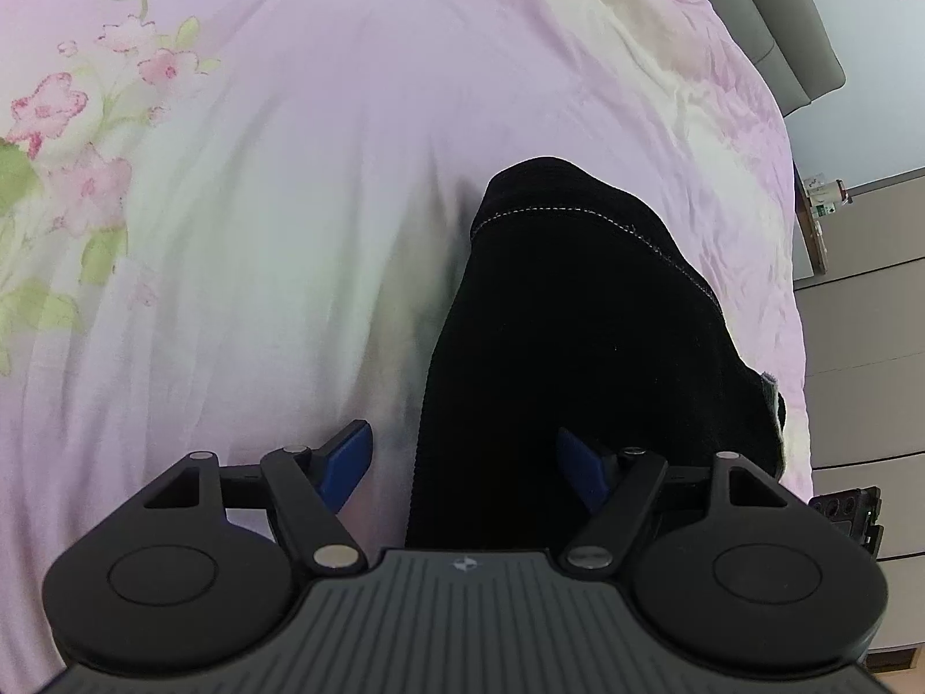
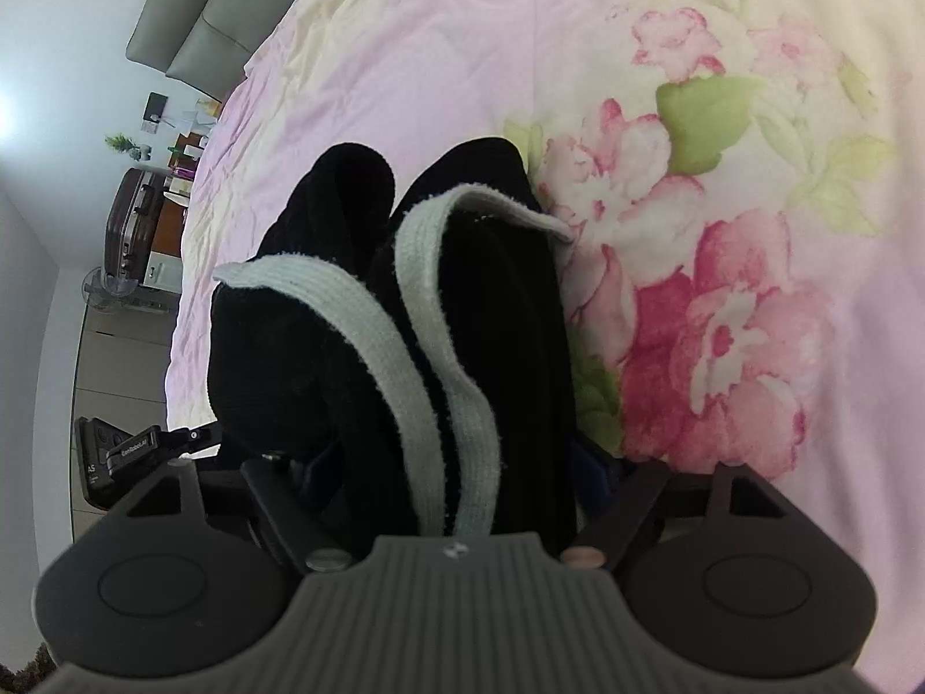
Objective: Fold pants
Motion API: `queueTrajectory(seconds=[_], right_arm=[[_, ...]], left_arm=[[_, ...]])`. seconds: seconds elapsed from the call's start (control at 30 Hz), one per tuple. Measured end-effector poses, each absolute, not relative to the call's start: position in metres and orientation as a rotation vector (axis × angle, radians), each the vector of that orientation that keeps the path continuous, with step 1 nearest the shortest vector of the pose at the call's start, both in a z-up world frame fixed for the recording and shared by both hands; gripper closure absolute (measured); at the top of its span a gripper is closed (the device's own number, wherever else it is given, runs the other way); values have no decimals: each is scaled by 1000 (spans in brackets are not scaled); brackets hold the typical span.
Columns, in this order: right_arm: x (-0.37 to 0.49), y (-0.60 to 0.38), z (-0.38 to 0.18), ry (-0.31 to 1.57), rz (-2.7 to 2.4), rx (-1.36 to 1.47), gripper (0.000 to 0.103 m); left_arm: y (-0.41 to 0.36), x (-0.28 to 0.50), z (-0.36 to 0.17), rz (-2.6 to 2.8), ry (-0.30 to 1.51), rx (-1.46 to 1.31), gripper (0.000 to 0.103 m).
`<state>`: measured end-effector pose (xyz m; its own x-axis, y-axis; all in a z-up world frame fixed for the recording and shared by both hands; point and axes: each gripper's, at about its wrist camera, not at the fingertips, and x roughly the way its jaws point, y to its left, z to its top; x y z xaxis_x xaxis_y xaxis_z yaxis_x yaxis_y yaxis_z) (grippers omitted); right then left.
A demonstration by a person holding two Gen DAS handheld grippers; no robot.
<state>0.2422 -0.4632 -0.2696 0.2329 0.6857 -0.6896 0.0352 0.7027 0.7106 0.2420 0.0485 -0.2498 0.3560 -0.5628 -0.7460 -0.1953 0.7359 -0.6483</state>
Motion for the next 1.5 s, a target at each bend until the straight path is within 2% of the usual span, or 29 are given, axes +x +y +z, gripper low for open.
queueTrajectory(seconds=[0.1,0.23,0.4,0.6,1.03,1.3,1.5], right_arm=[[244,-460,-268,1282,504,665,40],[245,-454,-262,1280,482,624,45],[238,-447,-249,1259,442,580,50],[229,-434,-217,1231,405,550,57],[197,-402,-107,1102,419,464,59],[202,-322,-35,1004,516,441,60],[222,-231,-13,974,630,498,60]], left_arm=[[44,245,-251,-266,1201,-769,26],[35,245,-243,-265,1169,-719,34],[20,240,-225,-248,1133,-586,66],[13,229,-201,-254,1088,-514,78],[36,205,-119,-326,931,-475,81],[122,203,-33,-294,836,-420,81],[201,204,20,-178,806,-345,81]])
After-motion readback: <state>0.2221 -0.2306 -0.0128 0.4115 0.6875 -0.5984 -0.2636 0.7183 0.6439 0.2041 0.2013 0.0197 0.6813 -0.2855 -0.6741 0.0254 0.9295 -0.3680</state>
